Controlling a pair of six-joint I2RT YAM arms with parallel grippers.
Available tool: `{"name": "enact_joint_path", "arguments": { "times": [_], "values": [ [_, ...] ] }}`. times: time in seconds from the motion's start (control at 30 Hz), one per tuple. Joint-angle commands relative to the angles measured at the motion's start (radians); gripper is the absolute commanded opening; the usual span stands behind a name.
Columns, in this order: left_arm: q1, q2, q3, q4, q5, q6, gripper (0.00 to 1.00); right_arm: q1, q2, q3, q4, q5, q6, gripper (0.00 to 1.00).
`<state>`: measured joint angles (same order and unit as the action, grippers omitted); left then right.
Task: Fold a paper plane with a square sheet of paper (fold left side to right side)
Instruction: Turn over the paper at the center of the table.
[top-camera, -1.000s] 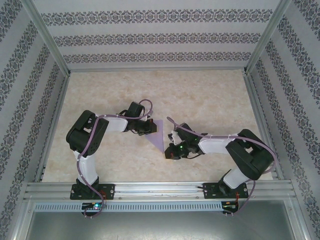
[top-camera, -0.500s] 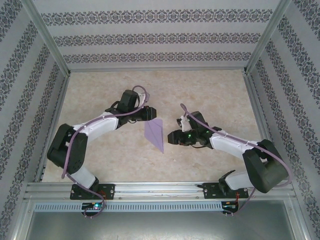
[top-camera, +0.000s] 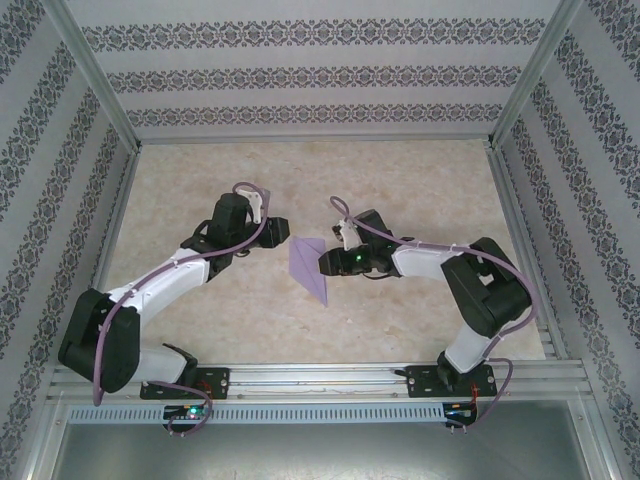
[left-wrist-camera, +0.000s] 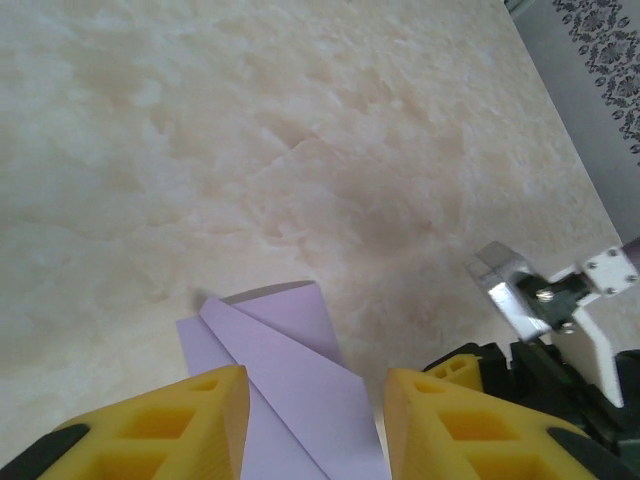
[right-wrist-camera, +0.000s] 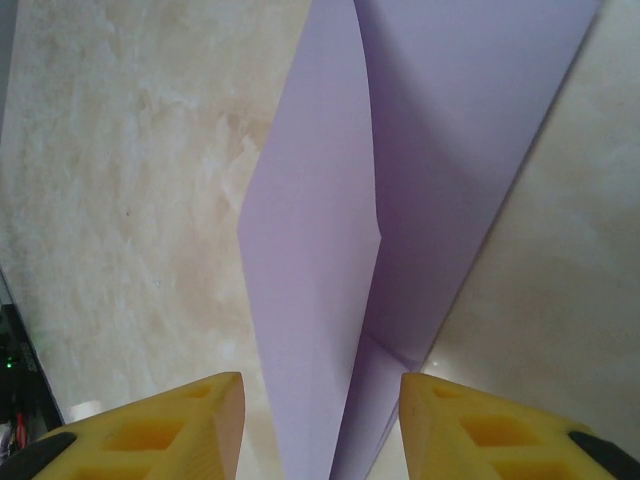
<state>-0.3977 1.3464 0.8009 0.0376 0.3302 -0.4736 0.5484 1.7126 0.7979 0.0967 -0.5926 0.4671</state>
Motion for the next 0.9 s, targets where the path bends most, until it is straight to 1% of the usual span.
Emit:
{"name": "enact_joint_path", "arguments": {
  "times": [0.0,0.1,0.2,0.3,0.4,0.5,0.53,0.63,0.73,0.8,0.87],
  "values": [
    [0.015,-0.026,-0.009,0.022,-0.013,0.019,0.40,0.016,0.042,0.016,0.086,-0.032,0.003,0.42],
    [0.020,-0.027,-0.003,0.025,-0.002,0.018,0.40,0.018,0.070,0.006,0.133,-0.054,0.030,0.37],
    [0.024,-0.029,0.009,0.022,0.010,0.018,0.40,0.018,0.075,-0.003,0.159,-0.067,0.043,0.28],
    [0.026,-0.044,0.013,0.025,0.018,0.021,0.40,0.013,0.053,-0.014,0.162,-0.069,0.044,0.16],
    [0.033,-0.070,0.010,0.041,0.036,0.017,0.44,-0.004,0.011,-0.030,0.164,-0.080,0.040,0.01],
    [0.047,-0.113,0.000,0.077,0.066,-0.001,0.52,-0.029,-0.058,-0.052,0.171,-0.097,0.029,0.00],
    [0.055,-0.131,-0.005,0.094,0.084,-0.010,0.55,-0.039,-0.090,-0.059,0.174,-0.107,0.023,0.00],
    [0.088,-0.188,-0.007,0.139,0.159,-0.028,0.61,-0.077,-0.185,-0.082,0.198,-0.142,0.019,0.00],
    [0.114,-0.237,0.000,0.188,0.256,-0.047,0.66,-0.124,-0.280,-0.108,0.254,-0.180,0.042,0.00],
    [0.115,-0.258,0.011,0.216,0.336,-0.054,0.66,-0.159,-0.334,-0.125,0.312,-0.217,0.074,0.00],
    [0.116,-0.260,0.035,0.265,0.460,-0.085,0.66,-0.195,-0.387,-0.138,0.379,-0.258,0.120,0.00]
  ]
}}
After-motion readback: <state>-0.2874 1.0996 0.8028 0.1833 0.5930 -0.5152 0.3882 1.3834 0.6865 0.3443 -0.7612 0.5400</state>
